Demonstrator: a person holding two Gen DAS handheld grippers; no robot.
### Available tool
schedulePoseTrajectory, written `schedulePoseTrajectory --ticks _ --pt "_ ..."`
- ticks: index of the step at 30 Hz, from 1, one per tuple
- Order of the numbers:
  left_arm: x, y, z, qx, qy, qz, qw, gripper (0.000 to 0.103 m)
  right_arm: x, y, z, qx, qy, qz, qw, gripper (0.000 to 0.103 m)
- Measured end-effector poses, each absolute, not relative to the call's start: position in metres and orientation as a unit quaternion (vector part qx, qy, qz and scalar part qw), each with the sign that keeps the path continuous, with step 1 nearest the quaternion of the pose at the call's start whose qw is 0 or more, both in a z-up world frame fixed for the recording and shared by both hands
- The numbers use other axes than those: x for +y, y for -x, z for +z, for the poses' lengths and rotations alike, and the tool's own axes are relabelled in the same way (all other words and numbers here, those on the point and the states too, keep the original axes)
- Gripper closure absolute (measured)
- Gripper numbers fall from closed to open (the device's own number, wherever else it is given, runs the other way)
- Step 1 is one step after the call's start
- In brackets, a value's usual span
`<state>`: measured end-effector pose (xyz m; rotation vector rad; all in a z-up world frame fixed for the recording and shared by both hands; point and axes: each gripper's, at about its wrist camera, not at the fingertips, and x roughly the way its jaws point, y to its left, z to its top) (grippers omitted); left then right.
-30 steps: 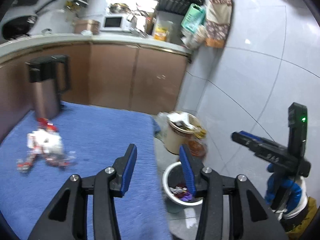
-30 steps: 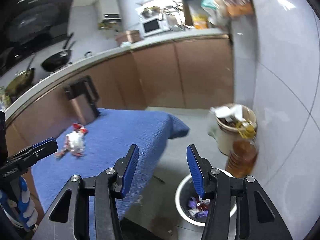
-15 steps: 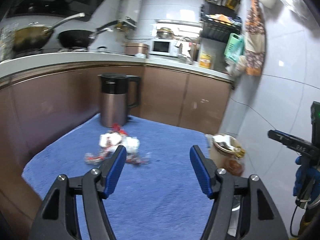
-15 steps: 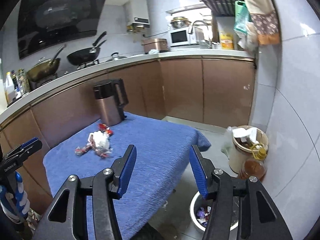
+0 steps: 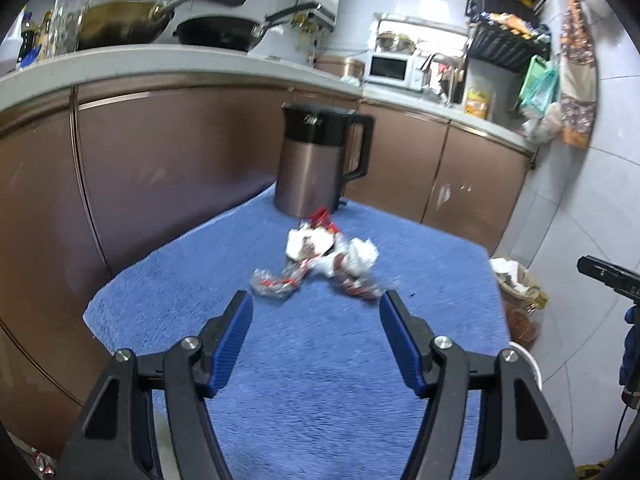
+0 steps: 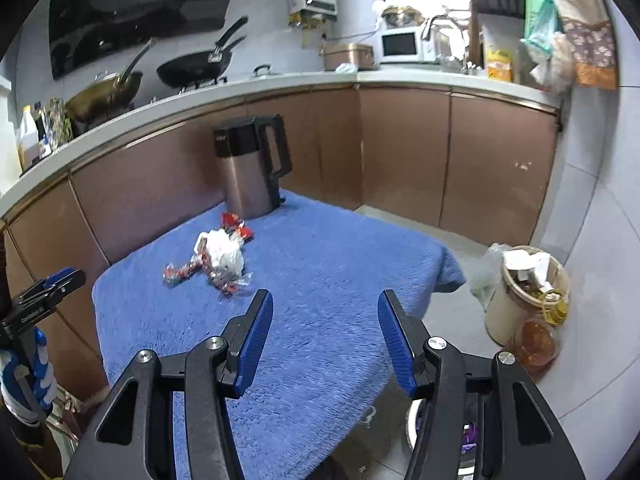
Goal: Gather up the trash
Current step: 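Move both tools back from the bin over the towel, then grasp a clear plastic wrapper with the right tool while the left tool grasps another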
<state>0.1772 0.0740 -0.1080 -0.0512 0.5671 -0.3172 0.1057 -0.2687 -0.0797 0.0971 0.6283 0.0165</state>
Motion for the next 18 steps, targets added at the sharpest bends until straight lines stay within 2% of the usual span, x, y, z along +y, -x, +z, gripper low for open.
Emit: schedulePoseTrajectory --ticks 18 --pt "0.051 -0.294 -0.184 0.372 -0.029 -0.14 0.917 0.039 -0.185 -0.245 -0.163 0.407 0.003 0.153 0.9 0.047"
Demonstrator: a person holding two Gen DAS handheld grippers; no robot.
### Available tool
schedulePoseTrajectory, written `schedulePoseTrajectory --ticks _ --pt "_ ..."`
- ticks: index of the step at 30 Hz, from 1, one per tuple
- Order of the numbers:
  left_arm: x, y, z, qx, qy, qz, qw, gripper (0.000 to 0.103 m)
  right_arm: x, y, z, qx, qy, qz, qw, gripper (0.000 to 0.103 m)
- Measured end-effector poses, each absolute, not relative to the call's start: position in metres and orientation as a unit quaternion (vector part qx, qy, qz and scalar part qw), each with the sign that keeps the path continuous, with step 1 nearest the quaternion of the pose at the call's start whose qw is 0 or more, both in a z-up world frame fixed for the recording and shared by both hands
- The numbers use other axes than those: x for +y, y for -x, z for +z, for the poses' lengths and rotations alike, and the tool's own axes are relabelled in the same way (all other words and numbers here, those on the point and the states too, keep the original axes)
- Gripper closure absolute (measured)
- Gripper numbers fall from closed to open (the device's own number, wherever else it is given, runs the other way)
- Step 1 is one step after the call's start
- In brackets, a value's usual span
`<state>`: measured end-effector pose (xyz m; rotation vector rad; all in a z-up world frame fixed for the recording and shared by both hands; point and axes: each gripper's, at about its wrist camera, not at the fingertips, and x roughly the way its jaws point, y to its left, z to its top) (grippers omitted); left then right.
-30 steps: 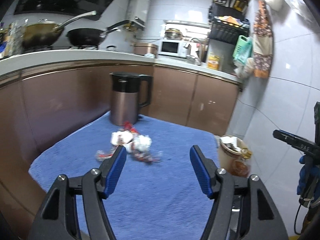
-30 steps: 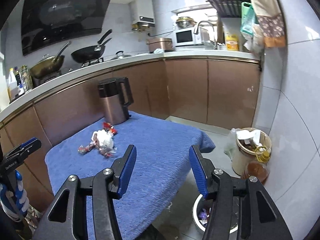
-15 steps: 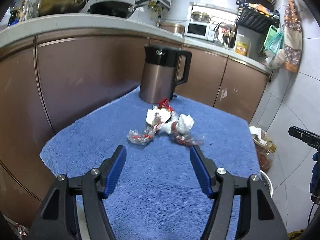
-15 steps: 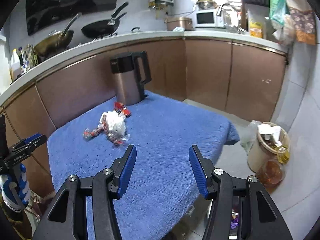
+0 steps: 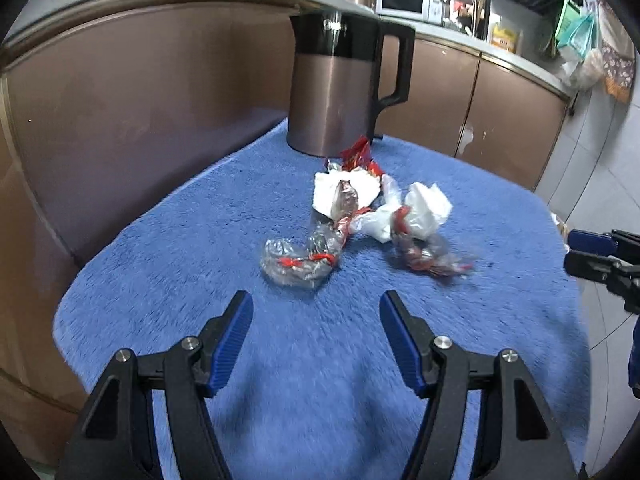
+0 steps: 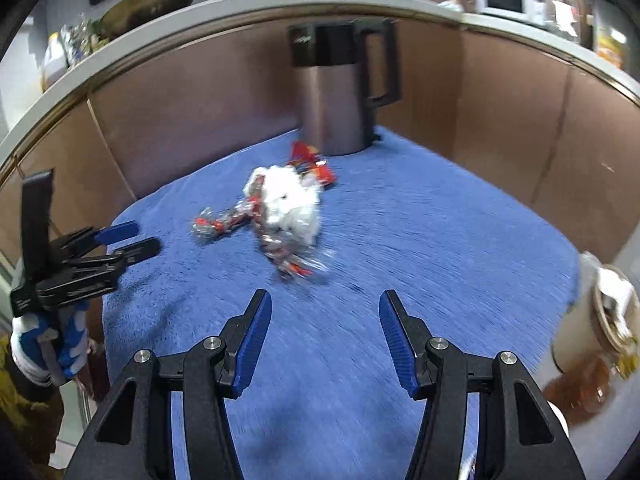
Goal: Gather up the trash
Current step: 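Grasp a clear plastic wrapper with the right tool while the left tool grasps another, then carry both clear wrappers to the white bin and open both tools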
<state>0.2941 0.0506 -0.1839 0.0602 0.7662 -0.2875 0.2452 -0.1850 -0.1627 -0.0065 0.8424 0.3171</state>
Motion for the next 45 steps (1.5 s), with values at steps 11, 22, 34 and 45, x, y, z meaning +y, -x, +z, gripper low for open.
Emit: schedulePoseTrajectory --ticks 11,22,34,45 --pt "0.027 -0.361 -0.22 0.397 -0.068 -0.147 0.903 0.04 -0.143 -0.316 -0.211 0.442 0.018 0.201 0.874 0.047" --pt "0.031 -0.361 -0.23 0.412 -0.048 -0.158 0.896 0.076 -0.142 -0.33 -0.24 0.466 0.007 0.2 0.862 0.061" --pt "0.043 -0.318 -0.219 0.417 -0.016 -0.162 0.894 0.085 -0.142 -0.3 -0.227 0.456 -0.003 0.222 0.862 0.095" --pt "0.067 -0.269 -0.187 0.394 0.016 -0.164 0.904 0.086 -0.145 -0.254 -0.183 0.416 -0.023 0.231 0.879 0.098"
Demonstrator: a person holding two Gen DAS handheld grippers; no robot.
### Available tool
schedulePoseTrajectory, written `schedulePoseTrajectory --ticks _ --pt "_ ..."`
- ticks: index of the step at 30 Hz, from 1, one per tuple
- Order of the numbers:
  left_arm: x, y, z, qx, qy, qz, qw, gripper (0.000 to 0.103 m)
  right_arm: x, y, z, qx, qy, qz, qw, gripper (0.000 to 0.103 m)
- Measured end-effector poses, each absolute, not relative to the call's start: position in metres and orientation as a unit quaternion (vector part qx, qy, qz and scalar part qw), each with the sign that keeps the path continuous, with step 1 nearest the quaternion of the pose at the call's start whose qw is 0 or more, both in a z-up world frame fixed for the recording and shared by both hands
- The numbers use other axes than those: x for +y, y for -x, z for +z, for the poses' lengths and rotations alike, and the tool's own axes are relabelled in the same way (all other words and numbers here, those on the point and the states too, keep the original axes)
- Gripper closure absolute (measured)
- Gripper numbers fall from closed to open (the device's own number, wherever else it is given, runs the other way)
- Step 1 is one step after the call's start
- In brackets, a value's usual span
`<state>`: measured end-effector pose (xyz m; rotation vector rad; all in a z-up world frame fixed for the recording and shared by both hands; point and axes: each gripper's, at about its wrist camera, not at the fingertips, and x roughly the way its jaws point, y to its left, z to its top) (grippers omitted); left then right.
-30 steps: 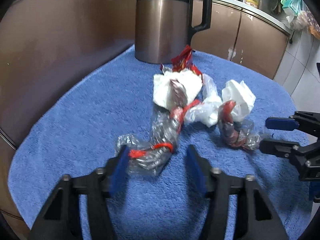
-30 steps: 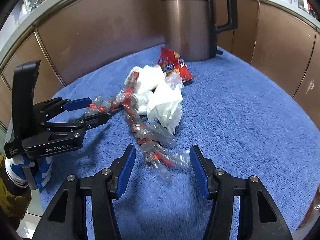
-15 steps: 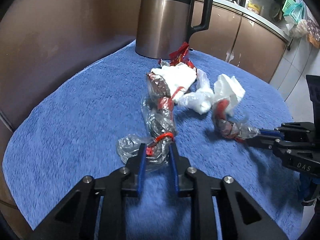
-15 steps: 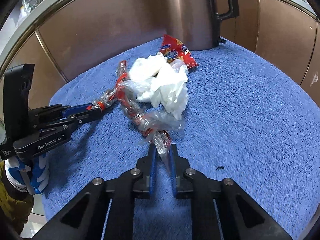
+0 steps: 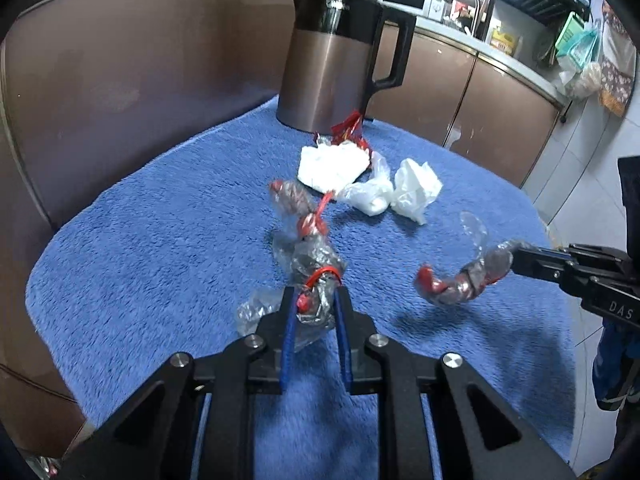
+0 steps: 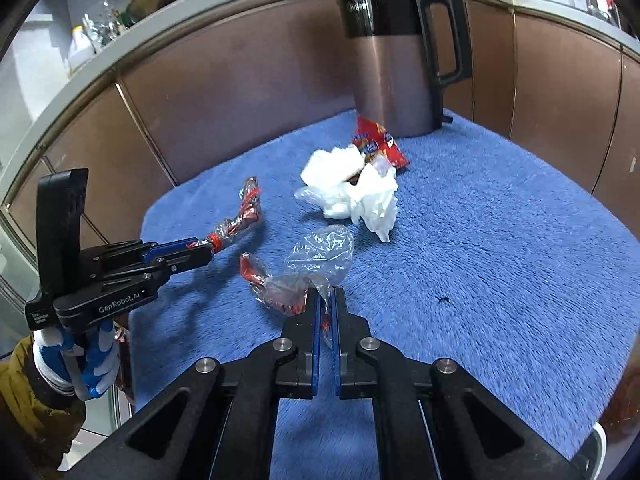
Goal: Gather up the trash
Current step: 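Carry both clear wrappers to the white bin and open both tools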
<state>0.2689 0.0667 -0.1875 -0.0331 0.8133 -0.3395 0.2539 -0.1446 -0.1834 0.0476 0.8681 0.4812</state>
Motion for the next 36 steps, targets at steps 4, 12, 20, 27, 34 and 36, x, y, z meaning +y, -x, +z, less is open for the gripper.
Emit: schedulePoseTrajectory --ticks 4,12,20,27,34,36 --pt "0.075 -0.255 -0.178 0.383 0.028 -0.166 0.908 0.087 -0.149 -0.237 -0.168 0.402 -0.025 0.231 0.886 0.098" --pt "0.081 -0.224 -0.154 0.357 0.037 -0.168 0.918 0.087 -0.166 -0.199 -0.138 0.365 -0.044 0.224 0.903 0.098" --pt "0.08 -0.191 -0.126 0.328 0.037 -0.172 0.928 0.087 -0.197 -0.16 -0.112 0.325 -0.069 0.212 0.919 0.098" --pt "0.056 -0.17 -0.101 0.306 0.022 -0.196 0.931 0.087 -0.235 -0.117 -0.09 0.288 -0.088 0.188 0.935 0.098" --pt "0.006 -0.158 -0.085 0.293 -0.005 -0.245 0.924 0.087 -0.286 -0.079 -0.076 0.255 -0.11 0.144 0.95 0.098" --pt "-0.014 -0.157 -0.083 0.292 -0.015 -0.264 0.919 0.087 -0.3 -0.072 -0.076 0.251 -0.113 0.126 0.953 0.098"
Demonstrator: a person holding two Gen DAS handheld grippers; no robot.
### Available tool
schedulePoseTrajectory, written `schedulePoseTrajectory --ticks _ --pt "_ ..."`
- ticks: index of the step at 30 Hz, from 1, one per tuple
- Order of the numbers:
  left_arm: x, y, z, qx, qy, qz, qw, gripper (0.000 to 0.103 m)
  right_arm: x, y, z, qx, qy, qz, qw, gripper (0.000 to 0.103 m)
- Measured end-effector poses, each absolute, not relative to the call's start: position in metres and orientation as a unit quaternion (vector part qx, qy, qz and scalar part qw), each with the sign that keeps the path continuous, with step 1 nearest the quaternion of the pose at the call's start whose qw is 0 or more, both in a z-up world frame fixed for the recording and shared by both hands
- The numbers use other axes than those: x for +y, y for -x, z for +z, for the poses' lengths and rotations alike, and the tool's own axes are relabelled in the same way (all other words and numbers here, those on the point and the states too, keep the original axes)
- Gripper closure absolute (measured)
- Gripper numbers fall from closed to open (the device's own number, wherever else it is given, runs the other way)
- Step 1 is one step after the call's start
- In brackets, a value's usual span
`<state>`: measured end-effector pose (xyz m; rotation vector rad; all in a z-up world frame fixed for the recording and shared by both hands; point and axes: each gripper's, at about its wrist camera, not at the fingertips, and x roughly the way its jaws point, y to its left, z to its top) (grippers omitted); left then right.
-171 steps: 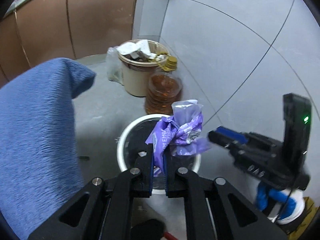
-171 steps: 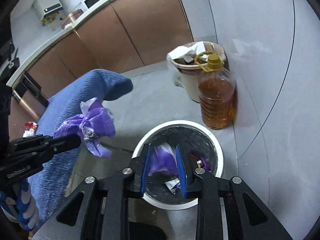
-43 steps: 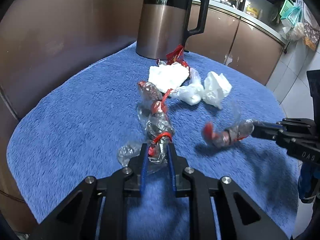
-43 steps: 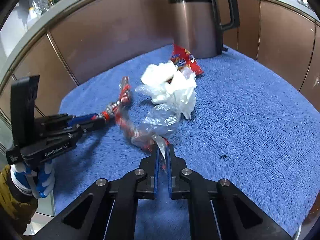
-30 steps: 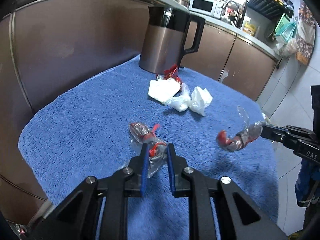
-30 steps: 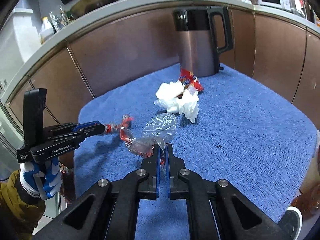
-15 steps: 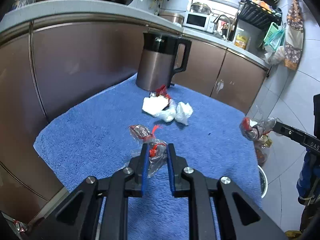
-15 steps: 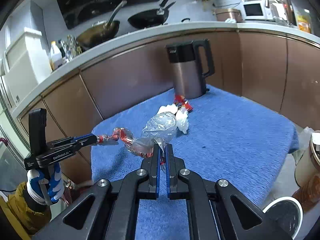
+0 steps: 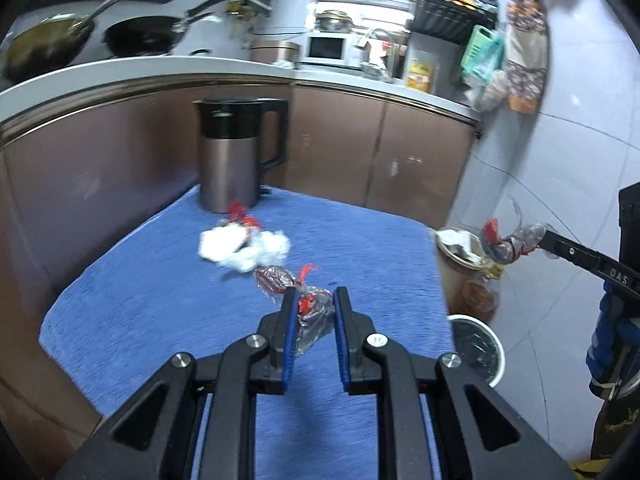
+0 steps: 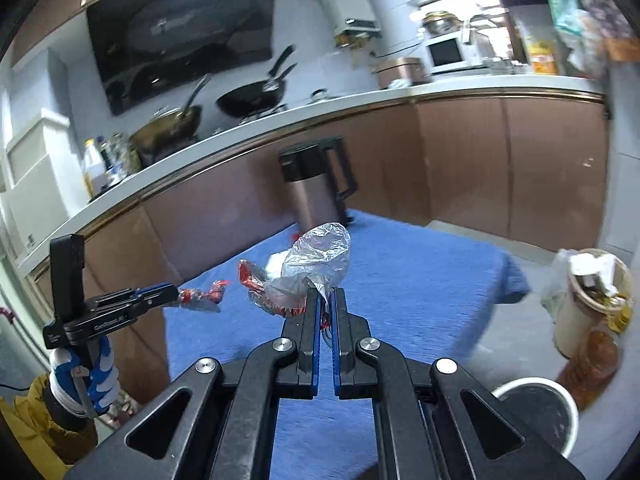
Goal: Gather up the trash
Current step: 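Carry both clear wrappers to the white bin and open both tools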
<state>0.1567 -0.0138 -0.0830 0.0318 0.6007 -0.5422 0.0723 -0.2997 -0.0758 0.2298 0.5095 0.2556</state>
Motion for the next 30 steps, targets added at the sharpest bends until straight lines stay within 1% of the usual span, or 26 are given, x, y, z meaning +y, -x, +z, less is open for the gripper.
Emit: schedulePoseTrajectory --ticks 6,10,15,20,30 --pt "-0.078 -0.152 -0.084 0.297 -0.047 -0.322 0.898 0.087 -0.347 -0.049 -0.082 0.245 -0.124 0.051 0.96 0.098" --pt "-0.131 -0.152 -0.091 0.305 -0.07 -0.369 0.875 0.087 -0.38 -0.033 -0.095 0.247 -0.143 -0.003 0.958 0.098" --pt "-0.193 -0.148 -0.1 0.313 -0.1 -0.417 0.848 0.087 -0.421 -0.024 -0.126 0.271 -0.18 -0.062 0.944 0.098" --pt "-0.264 -0.147 -0.121 0.337 -0.141 -0.456 0.811 0.087 -0.457 -0.022 -0.17 0.308 -0.217 -0.112 0.92 0.098" --pt "-0.368 -0.163 -0.168 0.39 -0.165 -0.482 0.767 0.087 -0.502 -0.04 -0.235 0.36 -0.255 -0.154 0.884 0.096"
